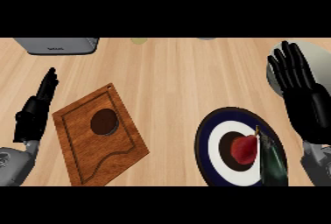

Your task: Pick the pear from the plate and place it in the bowl

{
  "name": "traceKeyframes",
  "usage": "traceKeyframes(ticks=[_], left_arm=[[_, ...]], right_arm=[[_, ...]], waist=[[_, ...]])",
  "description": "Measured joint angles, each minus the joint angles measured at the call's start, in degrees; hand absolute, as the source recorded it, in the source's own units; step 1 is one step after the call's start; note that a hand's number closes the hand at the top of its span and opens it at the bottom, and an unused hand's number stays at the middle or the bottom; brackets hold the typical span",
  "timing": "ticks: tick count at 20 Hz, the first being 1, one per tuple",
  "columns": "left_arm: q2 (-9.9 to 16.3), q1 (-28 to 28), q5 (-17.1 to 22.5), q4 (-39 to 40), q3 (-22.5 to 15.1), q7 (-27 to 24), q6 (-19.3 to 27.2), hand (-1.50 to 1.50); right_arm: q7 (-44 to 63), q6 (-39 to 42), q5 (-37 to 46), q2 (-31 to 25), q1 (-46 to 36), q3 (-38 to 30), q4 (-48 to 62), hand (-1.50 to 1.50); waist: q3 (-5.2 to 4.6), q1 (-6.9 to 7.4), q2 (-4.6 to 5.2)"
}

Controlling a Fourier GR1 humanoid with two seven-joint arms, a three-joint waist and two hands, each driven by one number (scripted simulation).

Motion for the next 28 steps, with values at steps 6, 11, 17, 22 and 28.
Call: traceKeyframes(ticks=[6,11,17,22,28], left_arm=[[0.08,0.02,-0.8,-4.35,1.63,3.46,2.63,0.0],[-1.11,0.62,-0.06,-6.05,1.56,5.31,3.63,0.0],[-1.59,-0.08,-1.14,-9.99,0.52,9.59,4.91,0.0],[-1.03,0.0,-2.1,-13.79,0.2,13.44,4.98,0.0],[-1.95,-0.28,-3.45,-14.18,0.14,14.68,5.27,0.0]], right_arm=[[-17.23,12.66,-7.17,1.25,13.92,-7.56,1.4,1.5],[-27.92,8.68,-8.88,5.33,21.25,-18.2,12.0,-1.5],[-48.04,19.04,-3.1,5.41,29.23,-22.28,21.95,-1.5],[-49.09,17.76,5.1,1.65,34.02,-23.39,22.38,-1.5],[-40.18,10.53,15.07,-3.83,36.62,-21.88,14.51,-1.5]], waist=[[0.24,-0.74,-0.27],[0.41,-2.23,0.02],[0.18,-0.59,-0.05],[-0.02,0.12,-0.09],[-0.25,0.34,0.03]])
